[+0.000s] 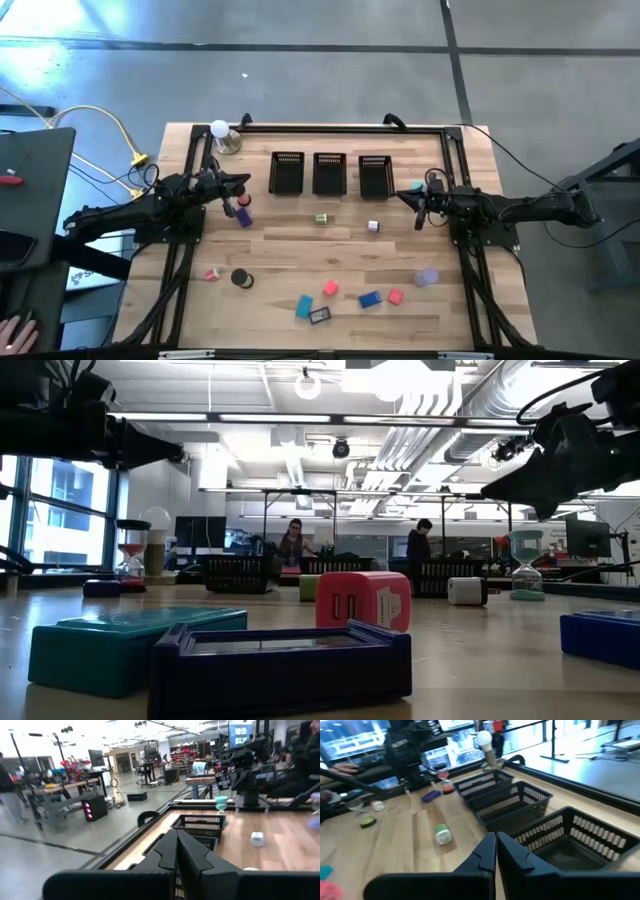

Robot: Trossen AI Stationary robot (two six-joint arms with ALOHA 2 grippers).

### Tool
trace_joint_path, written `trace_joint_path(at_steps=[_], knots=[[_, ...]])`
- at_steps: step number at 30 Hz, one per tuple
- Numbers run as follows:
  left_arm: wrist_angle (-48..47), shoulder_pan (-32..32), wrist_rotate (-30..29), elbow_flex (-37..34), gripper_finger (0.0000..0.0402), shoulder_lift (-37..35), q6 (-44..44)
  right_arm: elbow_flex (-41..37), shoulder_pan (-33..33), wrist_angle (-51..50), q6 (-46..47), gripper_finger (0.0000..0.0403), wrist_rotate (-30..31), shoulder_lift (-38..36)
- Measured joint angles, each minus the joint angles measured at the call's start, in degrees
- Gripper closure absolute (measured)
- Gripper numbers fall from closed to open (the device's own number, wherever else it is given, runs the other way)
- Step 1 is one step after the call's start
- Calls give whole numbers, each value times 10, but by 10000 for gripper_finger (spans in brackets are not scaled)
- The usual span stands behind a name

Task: Pick & Place Office items
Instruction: Put the blue hourglass into the middle black bin

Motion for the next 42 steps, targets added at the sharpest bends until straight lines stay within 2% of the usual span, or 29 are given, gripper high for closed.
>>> trace_joint_path(at_steps=[9, 17, 26, 30, 36, 42], knots=[[0, 0, 0, 0, 401, 0, -27, 0, 0, 0, -1, 400, -1, 0], [0, 0, 0, 0, 401, 0, -48, 0, 0, 18, -69, 400, -2, 0], [0, 0, -1, 0, 401, 0, -44, 2, 0, 47, -95, 392, -10, 0], [0, 0, -1, 0, 401, 0, -44, 21, 0, 44, -103, 355, -10, 0], [0, 0, -1, 0, 401, 0, -44, 52, 0, 42, -105, 269, -16, 0], [0, 0, -1, 0, 401, 0, -25, 83, 0, 39, -100, 189, 3, 0]])
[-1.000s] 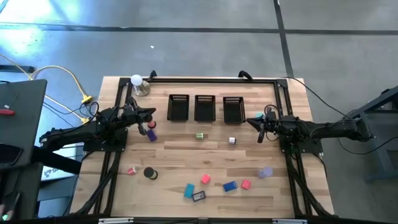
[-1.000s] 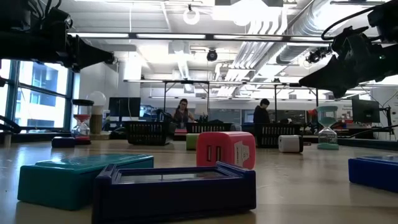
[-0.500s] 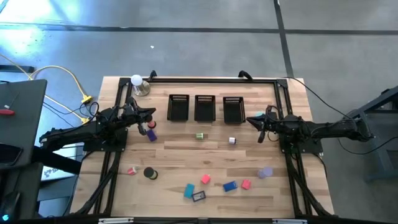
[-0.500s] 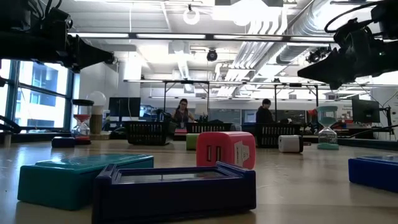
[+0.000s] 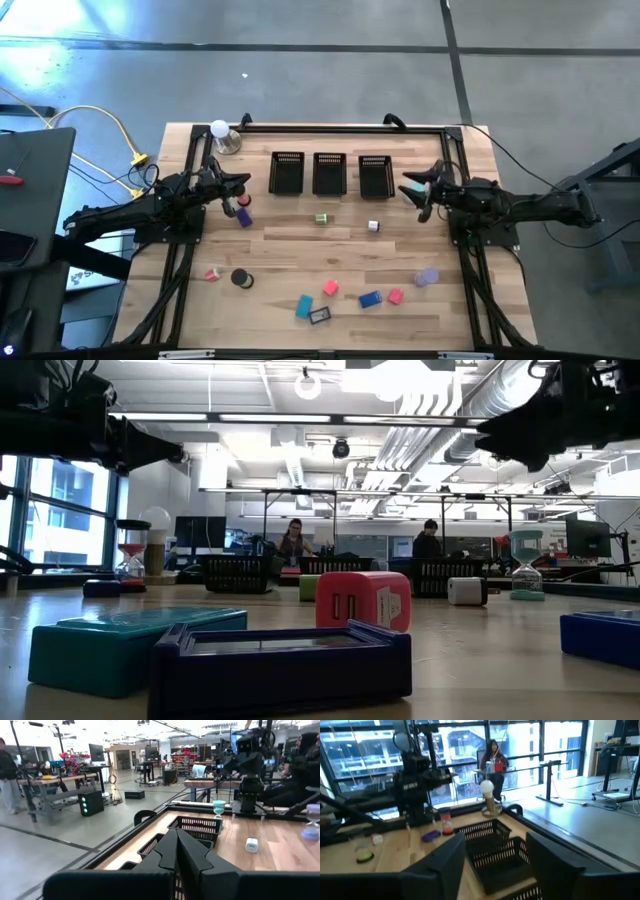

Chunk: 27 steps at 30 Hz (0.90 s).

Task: Pick & Place Office items
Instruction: Put the blue hourglass into the middle black bin

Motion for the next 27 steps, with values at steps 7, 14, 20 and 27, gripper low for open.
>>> trace_joint_path(at_steps=[7, 14, 20, 27], knots=[[30, 0, 36, 0, 389, 0, 24, 17, 0, -4, -5, 145, -4, 0], [30, 0, 36, 0, 340, 4, 24, 19, 0, -14, 1, 138, -1, 0], [33, 0, 52, 0, 287, 4, 24, 56, 0, -63, 2, 138, 1, 12], [60, 0, 53, 0, 264, 4, 25, 157, 0, -201, 23, 138, 37, 69]])
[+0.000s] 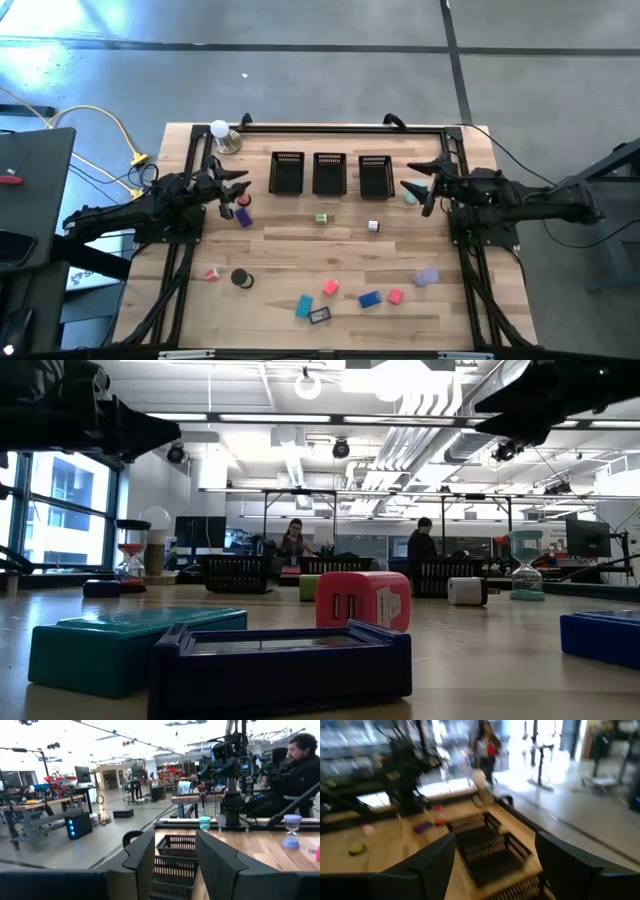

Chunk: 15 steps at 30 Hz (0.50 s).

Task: Pick & Place Office items
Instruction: Put the blue hourglass into the middle black bin

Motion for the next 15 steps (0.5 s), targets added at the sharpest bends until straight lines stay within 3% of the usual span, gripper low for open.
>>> trace_joint_path(at_steps=[7, 11, 15], knots=[[15, 0, 0, 0, 263, 0, 0, 115, -7, -210, 134, 139, 107, 89], [15, 0, -1, 0, 263, 0, 1, 128, -15, -202, 152, 140, 111, 108], [15, 0, -1, 0, 263, 0, 17, 128, -15, -184, 113, 140, 109, 112]])
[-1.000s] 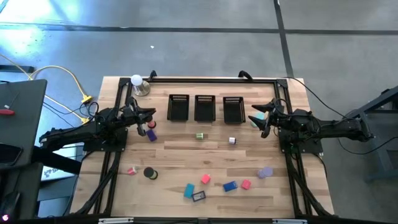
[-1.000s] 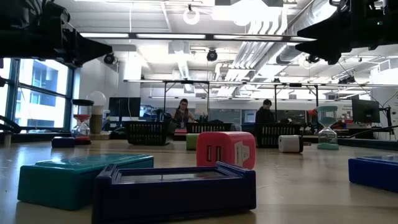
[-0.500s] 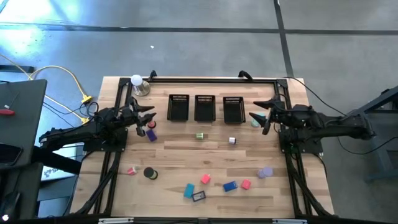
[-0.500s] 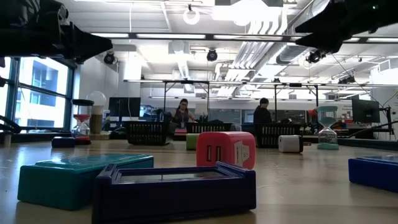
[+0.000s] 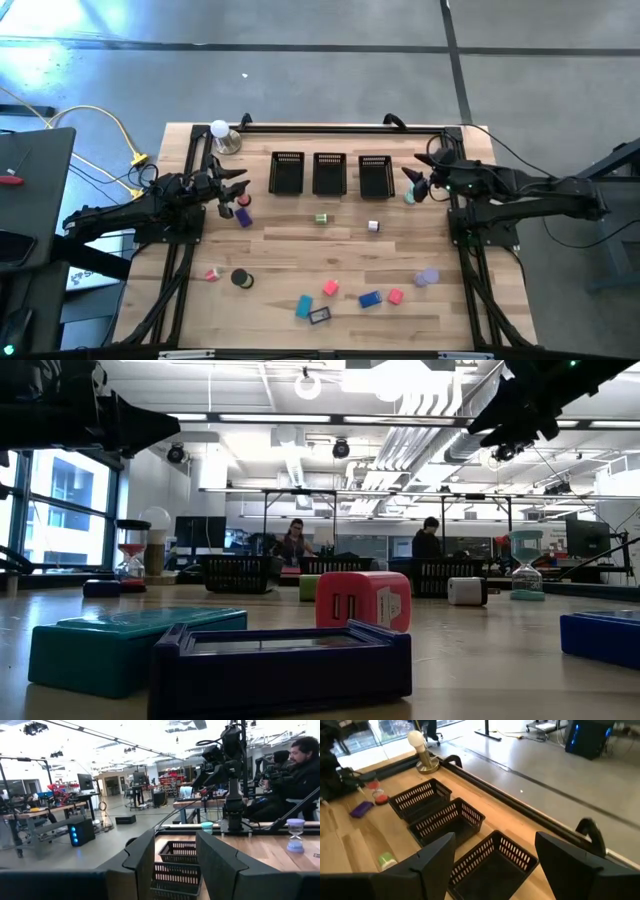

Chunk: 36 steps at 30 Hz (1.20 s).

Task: Pick & Place Office items
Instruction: Put the blue hourglass into the middle black bin

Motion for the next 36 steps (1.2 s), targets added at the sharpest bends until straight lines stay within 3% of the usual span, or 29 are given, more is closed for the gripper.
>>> trace_joint_path(at_steps=[7, 13, 20, 29, 36], knots=[[0, 0, -14, 0, 263, 0, 18, 0, 0, 5, -19, 140, -57, 0], [0, 0, -21, 0, 263, 0, 18, 0, 0, 9, -19, 136, -71, 0], [0, 0, -21, 0, 263, 0, 16, 0, 0, 25, -36, 93, -28, 10], [0, 0, -22, 0, 263, 0, 16, 0, 0, 13, -15, 21, -48, 15], [0, 0, -22, 0, 263, 0, 4, 0, 0, -9, 48, 6, -39, 19]])
